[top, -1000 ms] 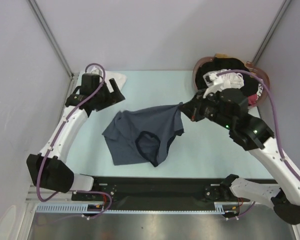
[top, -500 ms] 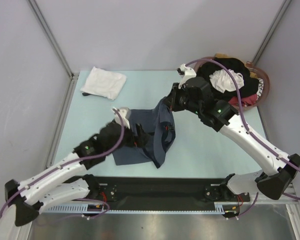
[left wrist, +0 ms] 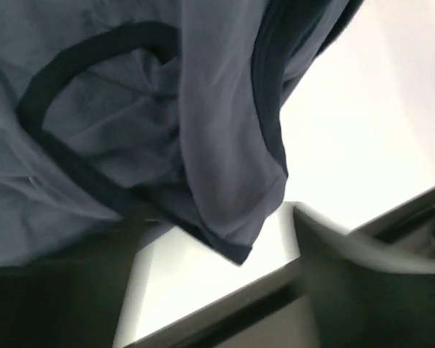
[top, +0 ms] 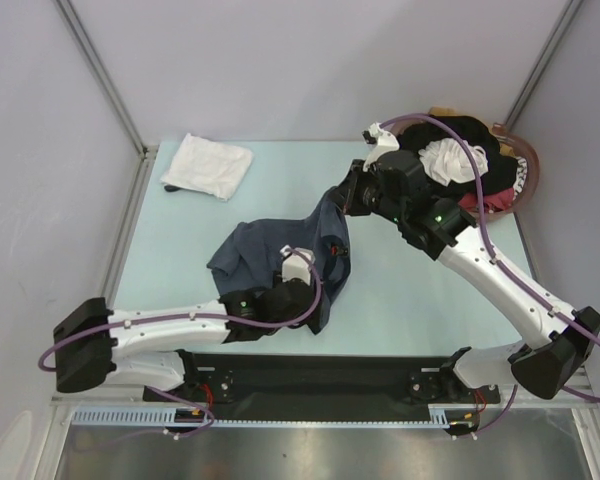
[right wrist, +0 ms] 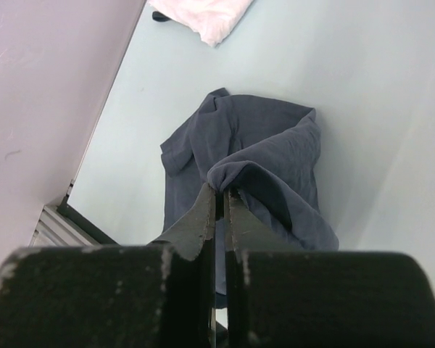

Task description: Fold and stack the tank tops

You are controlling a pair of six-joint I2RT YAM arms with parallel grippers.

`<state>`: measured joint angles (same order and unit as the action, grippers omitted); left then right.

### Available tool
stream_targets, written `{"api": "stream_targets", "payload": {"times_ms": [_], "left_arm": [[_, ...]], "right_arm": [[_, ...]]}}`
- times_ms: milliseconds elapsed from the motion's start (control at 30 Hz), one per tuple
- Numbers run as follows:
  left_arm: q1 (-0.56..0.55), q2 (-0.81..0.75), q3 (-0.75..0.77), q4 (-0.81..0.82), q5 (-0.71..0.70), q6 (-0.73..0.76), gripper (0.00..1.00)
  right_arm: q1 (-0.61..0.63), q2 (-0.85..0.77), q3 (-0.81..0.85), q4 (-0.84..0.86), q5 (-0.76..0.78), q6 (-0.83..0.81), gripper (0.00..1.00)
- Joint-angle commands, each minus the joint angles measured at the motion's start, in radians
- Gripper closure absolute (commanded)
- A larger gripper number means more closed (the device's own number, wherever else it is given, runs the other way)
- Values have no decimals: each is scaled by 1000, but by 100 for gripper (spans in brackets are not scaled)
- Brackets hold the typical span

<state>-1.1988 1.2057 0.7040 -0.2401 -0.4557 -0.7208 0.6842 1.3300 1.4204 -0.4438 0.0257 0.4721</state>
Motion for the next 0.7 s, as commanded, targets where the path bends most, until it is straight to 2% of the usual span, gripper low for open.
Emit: {"api": "stream_targets", "payload": {"times_ms": [0,33,100,167,200,233,267,333,367,433,467,533,567,600,633,667], "left_arm": [[-8,86,75,25,-41,-34,36],[-7,103,87,18,-46,-34,54],[-2,138,120,5,-58,-35,78],[19,149,132,-11,-55,-34,75],[31,153,135,-21,-45,-35,80],[45,150,134,-34,-40,-34,95],[77,143,131,-51,-43,-34,100],[119,80,108,-117,-63,-38,100],[177,42,97,-137,-64,-39,100],[256,-110,45,-174,-26,-17,100],[363,-236,19,-186,-5,12,100],[502,-363,-6,-171,90,47,100],[686,-467,-21,-163,220,88,100],[788,-498,-12,-177,274,95,100],[892,-520,3,-211,323,101,100],[1088,-517,43,-226,432,133,100]], "right_arm": [[-5,-17,-6,69,-17,16,100],[-6,-18,-15,70,-17,17,100],[-9,-22,-23,70,-13,14,100],[-20,-25,-34,68,-15,17,100],[-23,-29,-38,70,-17,17,100],[-31,-34,-43,68,-17,17,100],[-35,-37,-54,71,-17,17,100],[-49,-43,-63,67,-15,10,100],[-55,-46,-73,66,-13,7,100],[-69,-40,-87,66,-13,3,99],[-86,-35,-92,74,-17,2,89],[-104,-8,-109,86,-56,-3,71],[-116,3,-112,97,-66,-7,43],[-118,12,-113,96,-72,-6,31],[-118,24,-113,94,-66,-7,24],[-117,28,-118,102,-67,-10,23]]}}
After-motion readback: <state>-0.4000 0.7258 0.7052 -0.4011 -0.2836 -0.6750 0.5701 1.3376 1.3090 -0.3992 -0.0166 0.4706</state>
